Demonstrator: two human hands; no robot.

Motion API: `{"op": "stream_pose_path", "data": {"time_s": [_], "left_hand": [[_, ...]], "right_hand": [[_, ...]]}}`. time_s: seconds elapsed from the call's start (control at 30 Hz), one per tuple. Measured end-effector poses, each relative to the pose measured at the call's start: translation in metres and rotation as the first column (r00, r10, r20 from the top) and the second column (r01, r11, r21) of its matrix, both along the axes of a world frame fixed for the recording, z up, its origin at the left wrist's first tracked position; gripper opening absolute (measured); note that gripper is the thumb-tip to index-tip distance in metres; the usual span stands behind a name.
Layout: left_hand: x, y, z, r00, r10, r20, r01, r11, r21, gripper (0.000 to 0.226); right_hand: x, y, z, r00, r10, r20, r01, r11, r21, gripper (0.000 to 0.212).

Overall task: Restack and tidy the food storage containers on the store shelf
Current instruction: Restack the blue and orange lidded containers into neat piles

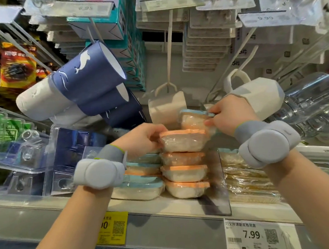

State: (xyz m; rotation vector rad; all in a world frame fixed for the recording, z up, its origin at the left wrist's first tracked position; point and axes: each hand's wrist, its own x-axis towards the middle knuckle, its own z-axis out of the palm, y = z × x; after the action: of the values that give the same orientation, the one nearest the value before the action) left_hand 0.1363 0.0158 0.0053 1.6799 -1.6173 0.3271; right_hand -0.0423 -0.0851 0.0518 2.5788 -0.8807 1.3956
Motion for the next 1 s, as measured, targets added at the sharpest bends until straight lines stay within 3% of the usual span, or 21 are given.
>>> {"op": "stream_pose_path", "data": {"time_s": [0.1,0.17,0.27,0.37,0.5,0.6,0.73,0.83,1.0], "left_hand": [[0.005,-0.011,-0.004,0.981,0.178,0.077,-0.186,0.977,0.103,0.02],[0.003,-0.008,-0.003,0.96,0.269,0.083,-0.28,0.941,0.189,0.046],[-0.01,0.016,-0.001,0.982,0.178,-0.069,-0.157,0.96,0.233,0.076],[-0.03,0.034,-0.001,0.979,0.099,-0.18,-0.053,0.968,0.245,0.071],[-0.044,0.01,0.0,0.972,0.233,0.0,-0.223,0.929,0.297,0.058],[-0.046,-0.014,-0.004,0.966,0.257,0.006,-0.247,0.922,0.297,0.056],[-0.036,-0.024,-0.008,0.938,0.329,-0.108,-0.285,0.911,0.3,0.085],[-0.03,-0.026,-0.009,0.944,0.322,-0.075,-0.275,0.89,0.364,0.106],[-0.031,-0.03,-0.01,0.945,0.299,-0.132,-0.231,0.896,0.38,0.082]], "right_hand": [[-0.001,0.002,-0.002,1.0,0.028,0.011,-0.028,0.999,-0.019,0.032],[-0.002,0.004,-0.002,1.0,0.027,0.009,-0.027,0.999,-0.023,0.029],[-0.004,0.005,-0.001,0.999,0.042,0.013,-0.041,0.998,-0.041,0.022],[-0.005,0.011,0.002,0.997,0.071,0.038,-0.07,0.997,-0.044,0.021],[-0.001,0.023,0.009,0.983,0.116,0.139,-0.112,0.993,-0.033,0.022],[0.007,0.029,0.007,0.979,0.14,0.146,-0.138,0.99,-0.028,0.022],[0.01,0.027,0.003,0.985,0.14,0.1,-0.136,0.99,-0.045,0.024],[0.008,0.022,0.003,0.986,0.133,0.097,-0.131,0.991,-0.035,0.024],[0.012,0.017,-0.003,0.988,0.122,0.089,-0.119,0.992,-0.042,0.021]]}}
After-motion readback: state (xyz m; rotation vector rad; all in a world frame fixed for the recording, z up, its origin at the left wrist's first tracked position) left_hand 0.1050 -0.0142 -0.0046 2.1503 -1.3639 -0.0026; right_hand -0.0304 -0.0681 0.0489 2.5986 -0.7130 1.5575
